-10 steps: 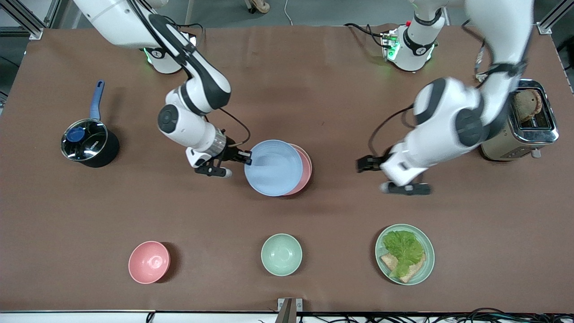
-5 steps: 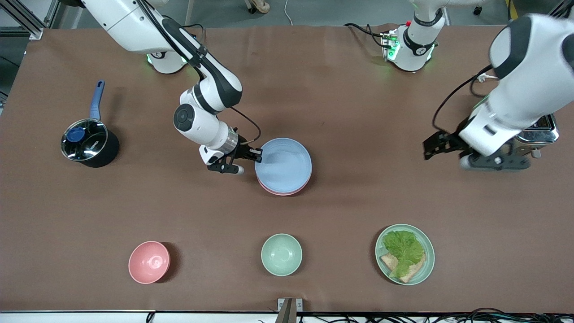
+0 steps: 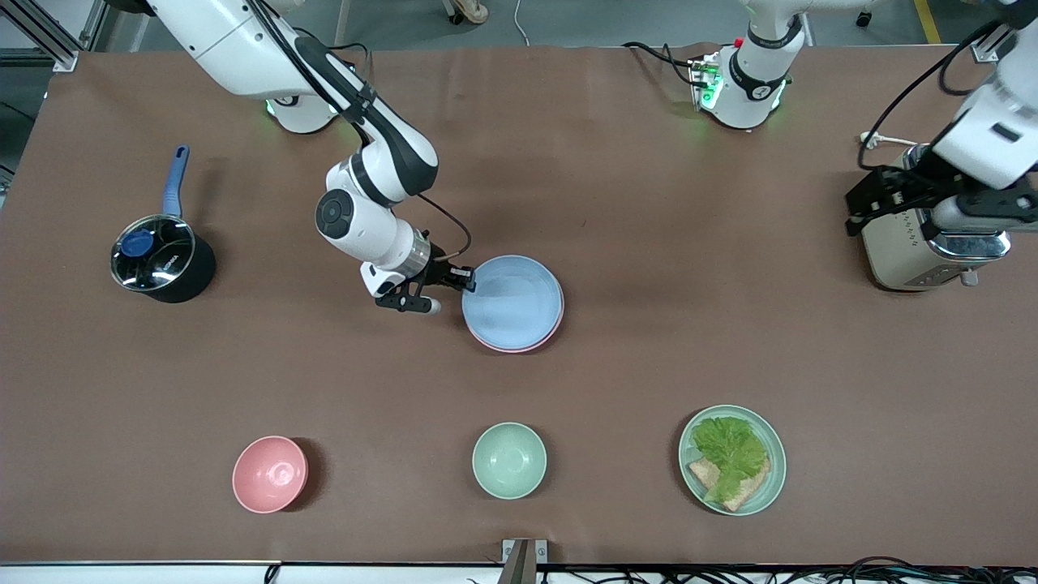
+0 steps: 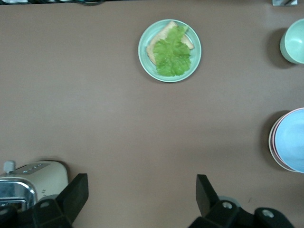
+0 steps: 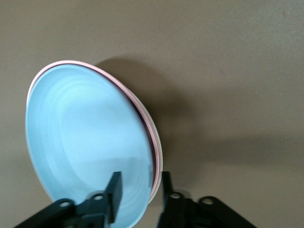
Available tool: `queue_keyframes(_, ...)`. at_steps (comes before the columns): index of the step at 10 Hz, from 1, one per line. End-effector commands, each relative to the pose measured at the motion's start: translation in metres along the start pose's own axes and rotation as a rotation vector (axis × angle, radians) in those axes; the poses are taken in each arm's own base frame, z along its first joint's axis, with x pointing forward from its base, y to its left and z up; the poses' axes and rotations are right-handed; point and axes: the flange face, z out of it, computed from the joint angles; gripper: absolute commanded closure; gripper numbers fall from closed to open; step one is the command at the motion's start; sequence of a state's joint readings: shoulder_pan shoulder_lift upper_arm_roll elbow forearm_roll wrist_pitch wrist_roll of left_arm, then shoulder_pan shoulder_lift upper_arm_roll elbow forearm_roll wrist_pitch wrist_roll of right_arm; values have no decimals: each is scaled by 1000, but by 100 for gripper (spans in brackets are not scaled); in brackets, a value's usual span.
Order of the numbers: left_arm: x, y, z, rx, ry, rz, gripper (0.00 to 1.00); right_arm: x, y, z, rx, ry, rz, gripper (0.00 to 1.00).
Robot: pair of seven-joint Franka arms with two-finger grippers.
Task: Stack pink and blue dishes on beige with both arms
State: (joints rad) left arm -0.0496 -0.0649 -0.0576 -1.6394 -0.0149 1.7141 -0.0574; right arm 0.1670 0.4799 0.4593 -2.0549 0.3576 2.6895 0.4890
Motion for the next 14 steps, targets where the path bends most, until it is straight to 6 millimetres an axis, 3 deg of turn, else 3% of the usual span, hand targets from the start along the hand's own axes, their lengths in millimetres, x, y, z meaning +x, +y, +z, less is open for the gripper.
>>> queue_keyframes(1,16,-5,-10,16,-68,1,0,17,4,-65,-16,65,12,0)
queue_keyframes(4,14,-24,-22,11,-62,-28,0,59,49,-210,-237,207,-30,0)
queue_keyframes(7,4,-23,-19,7,-83,-33,0,100,107,-380,-378,296,102,0)
queue_keyframes(8,0,-26,-20,8,-83,-32,0,105,121,-431,-412,293,113,0)
queue_keyframes(10,-2,-25,-22,8,-82,-32,0,104,161,-513,-438,296,84,0)
queue_keyframes(11,-3,-25,-21,9,-89,-27,0,96,182,-539,-453,215,5,0)
queue_keyframes(12,-3,-25,-22,10,-91,-12,0,88,191,-560,-439,188,3,0)
queue_keyframes(14,-3,-29,-24,9,-88,-21,0,75,193,-567,-380,134,33,0)
